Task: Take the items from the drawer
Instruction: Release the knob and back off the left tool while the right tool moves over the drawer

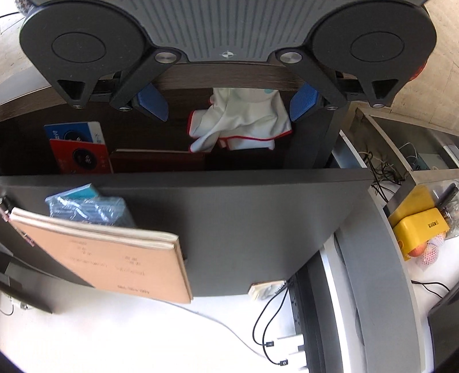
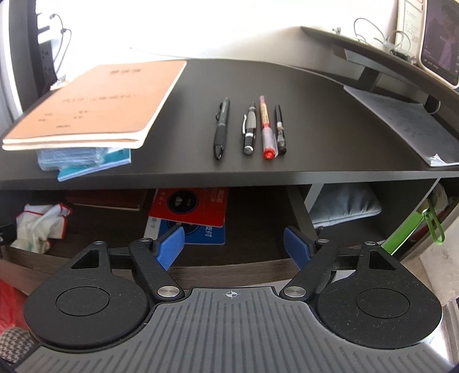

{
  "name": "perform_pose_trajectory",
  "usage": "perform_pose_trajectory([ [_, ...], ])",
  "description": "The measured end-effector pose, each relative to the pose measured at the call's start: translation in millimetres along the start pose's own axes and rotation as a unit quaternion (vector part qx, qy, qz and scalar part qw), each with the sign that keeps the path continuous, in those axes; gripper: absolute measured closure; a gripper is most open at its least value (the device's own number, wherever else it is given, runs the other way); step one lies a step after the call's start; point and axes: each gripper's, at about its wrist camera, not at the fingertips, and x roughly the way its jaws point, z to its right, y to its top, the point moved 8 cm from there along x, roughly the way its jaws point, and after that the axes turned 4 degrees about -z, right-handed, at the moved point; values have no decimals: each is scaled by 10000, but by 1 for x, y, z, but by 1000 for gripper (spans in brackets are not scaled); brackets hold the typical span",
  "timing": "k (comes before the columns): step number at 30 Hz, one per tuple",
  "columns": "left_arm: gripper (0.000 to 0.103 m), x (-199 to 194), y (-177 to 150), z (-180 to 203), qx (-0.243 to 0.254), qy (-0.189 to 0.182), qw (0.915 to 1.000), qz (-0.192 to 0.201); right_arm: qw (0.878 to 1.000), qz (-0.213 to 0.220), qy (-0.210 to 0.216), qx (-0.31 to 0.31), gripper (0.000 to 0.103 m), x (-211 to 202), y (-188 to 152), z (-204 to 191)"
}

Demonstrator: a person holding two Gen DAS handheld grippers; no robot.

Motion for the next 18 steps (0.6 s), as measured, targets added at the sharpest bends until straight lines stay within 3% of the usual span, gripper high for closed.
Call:
perform_pose_trajectory([
  [18,10,-4,-3,-6,-103,-213,9994,-232,9994,-196,-207,-197,17,2,-23,-7],
])
